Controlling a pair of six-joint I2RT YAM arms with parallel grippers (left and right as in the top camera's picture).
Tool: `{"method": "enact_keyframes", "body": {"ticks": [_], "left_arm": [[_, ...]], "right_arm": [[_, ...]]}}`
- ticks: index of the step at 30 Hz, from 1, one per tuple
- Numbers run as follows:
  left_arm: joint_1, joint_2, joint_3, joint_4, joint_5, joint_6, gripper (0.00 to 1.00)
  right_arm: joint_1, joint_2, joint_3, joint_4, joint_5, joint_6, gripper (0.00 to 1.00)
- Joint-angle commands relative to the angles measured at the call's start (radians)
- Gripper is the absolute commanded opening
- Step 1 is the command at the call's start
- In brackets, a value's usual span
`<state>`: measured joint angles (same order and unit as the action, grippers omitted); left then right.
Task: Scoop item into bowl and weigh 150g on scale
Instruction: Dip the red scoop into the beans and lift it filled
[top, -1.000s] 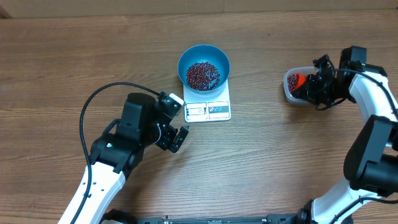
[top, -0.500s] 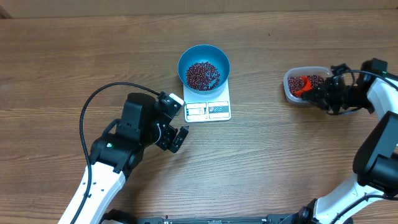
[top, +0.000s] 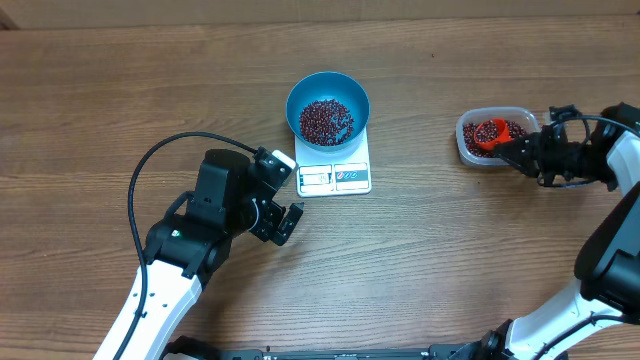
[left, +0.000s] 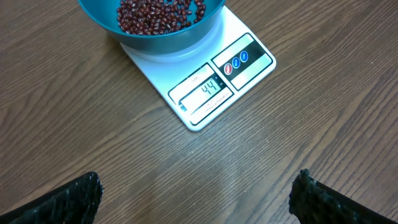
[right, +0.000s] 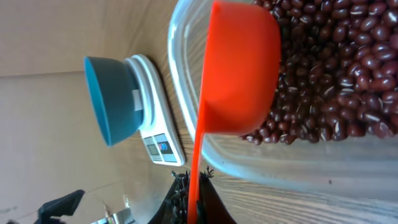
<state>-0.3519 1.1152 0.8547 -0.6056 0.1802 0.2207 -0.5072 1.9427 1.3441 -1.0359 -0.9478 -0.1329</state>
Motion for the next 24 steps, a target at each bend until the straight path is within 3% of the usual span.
{"method": "enact_keyframes", "body": {"ticks": [1, 15, 24], "left_arm": [[-0.002, 0.003, -0.008, 0.000, 0.012, 0.023, 0.99], [-0.002, 0.003, -0.008, 0.000, 0.012, 0.023, 1.00], [-0.002, 0.003, -0.008, 0.000, 0.011, 0.023, 1.00]], "right_arm": [[-0.029, 0.004, -0.007, -0.021, -0.098, -0.081, 0.04], [-0.087, 0.004, -0.007, -0.186, -0.318, -0.353, 0.04], [-0.016, 0.004, -0.007, -0.200, -0.382, -0.375, 0.04]]}}
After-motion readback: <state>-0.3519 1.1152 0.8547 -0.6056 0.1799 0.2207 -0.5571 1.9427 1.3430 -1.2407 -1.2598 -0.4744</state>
